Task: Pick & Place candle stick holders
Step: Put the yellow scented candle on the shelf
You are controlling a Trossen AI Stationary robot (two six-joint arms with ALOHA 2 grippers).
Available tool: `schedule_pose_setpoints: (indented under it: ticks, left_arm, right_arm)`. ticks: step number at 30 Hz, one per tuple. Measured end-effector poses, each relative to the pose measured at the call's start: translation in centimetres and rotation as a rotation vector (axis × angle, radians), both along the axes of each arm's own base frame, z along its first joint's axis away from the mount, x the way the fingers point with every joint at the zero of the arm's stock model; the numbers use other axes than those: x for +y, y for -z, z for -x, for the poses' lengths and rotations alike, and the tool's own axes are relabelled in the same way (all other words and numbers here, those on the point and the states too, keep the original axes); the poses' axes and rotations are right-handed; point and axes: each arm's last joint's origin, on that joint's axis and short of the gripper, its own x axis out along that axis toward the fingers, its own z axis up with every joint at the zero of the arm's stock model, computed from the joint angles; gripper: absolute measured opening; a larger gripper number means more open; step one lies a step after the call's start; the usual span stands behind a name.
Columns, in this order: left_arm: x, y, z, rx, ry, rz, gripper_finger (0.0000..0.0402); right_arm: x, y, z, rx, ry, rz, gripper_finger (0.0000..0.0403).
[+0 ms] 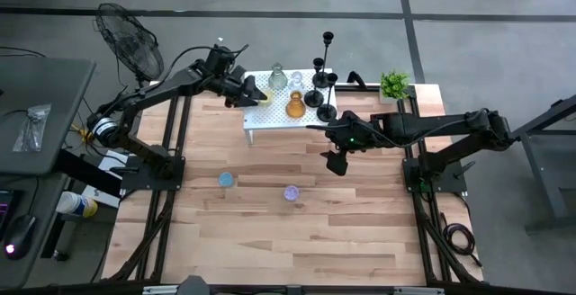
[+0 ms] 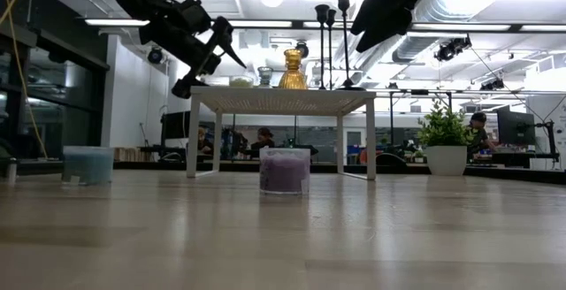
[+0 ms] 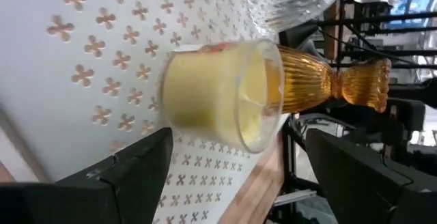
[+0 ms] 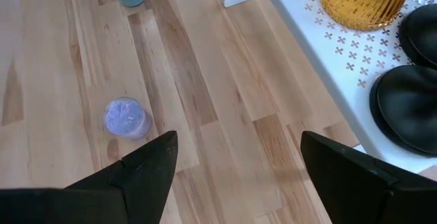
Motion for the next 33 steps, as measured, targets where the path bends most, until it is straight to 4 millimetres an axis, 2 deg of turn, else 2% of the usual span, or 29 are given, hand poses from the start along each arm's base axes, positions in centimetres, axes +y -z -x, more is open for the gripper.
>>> schedule_pose_setpoints:
  ticks: [9,15,19,24,28,33]
  left_arm:
    - [-0.4,-0.4,0.2,-0.039,0.105,-0.076,0.0328]
    - [-1.3,-2.0,1.0,-0.065,0.152,-0.201,0.0328]
    - [-2.0,-2.1,1.9,0.017,0.190,-0.330,0.0313]
    - [-2.1,-1.6,2.7,0.210,0.248,-0.575,0.0252]
    - [-1.9,-1.6,2.8,0.294,0.333,-0.789,0.0180]
    - [-1.8,-1.7,2.6,0.342,0.408,-0.951,0.0088]
  right_arm:
    - [0.0,0.0,0.0,0.000,0.002,-0.002,0.0303]
    - [0.0,0.0,0.0,-0.001,0.016,-0.017,0.0303]
    - [0.0,0.0,0.0,-0.001,0.016,-0.017,0.0303]
    - [0.0,0.0,0.0,0.000,0.017,-0.014,0.0303]
    - [0.0,0.0,0.0,0.000,0.017,-0.014,0.0302]
    - [0.0,0.0,0.0,0.000,0.020,-0.017,0.0302]
